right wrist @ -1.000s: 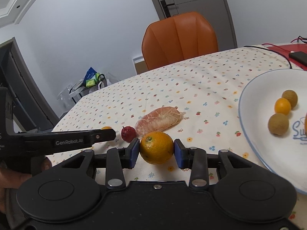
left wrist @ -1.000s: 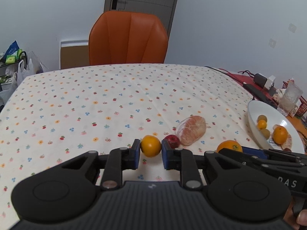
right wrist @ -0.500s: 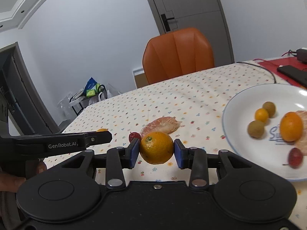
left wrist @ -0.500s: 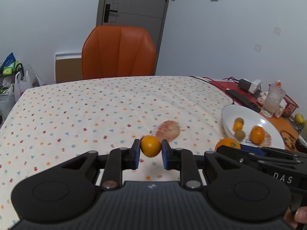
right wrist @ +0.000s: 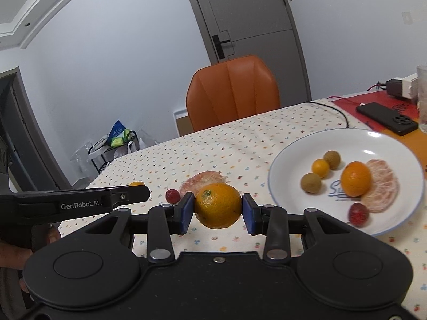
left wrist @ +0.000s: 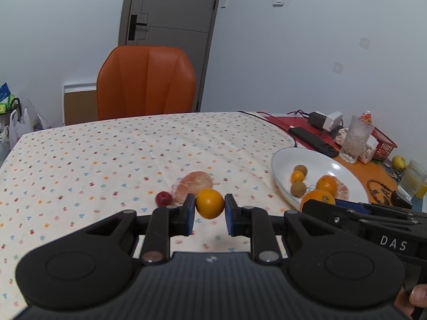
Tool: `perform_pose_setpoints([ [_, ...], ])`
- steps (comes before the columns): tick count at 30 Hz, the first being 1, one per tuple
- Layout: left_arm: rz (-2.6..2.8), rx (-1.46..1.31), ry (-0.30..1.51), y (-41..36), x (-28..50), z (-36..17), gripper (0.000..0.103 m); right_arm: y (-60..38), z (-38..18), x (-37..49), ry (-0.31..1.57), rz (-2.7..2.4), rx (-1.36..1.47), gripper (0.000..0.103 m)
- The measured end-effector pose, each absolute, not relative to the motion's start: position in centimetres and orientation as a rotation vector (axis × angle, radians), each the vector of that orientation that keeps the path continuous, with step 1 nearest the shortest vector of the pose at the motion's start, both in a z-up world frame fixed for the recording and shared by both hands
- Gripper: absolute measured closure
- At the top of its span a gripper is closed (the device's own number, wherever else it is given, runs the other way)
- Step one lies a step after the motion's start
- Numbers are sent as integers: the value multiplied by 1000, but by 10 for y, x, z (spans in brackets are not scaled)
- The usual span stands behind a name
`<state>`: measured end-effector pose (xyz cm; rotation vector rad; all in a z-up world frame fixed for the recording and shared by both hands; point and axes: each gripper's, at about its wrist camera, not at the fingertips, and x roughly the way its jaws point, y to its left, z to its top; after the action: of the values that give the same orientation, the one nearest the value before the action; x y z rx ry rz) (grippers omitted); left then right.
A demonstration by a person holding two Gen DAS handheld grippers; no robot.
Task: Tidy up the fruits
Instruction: 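Carry the orange and tangerine onto the white plate and open both grippers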
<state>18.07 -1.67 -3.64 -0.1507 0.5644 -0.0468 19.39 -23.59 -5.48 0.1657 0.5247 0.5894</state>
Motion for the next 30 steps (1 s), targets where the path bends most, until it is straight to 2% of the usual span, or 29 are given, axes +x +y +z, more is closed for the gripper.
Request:
perform_pose_setpoints([
  [30, -205, -115, 553, -99, 201, -34, 82, -326, -48, 186, 471, 424, 201, 66],
])
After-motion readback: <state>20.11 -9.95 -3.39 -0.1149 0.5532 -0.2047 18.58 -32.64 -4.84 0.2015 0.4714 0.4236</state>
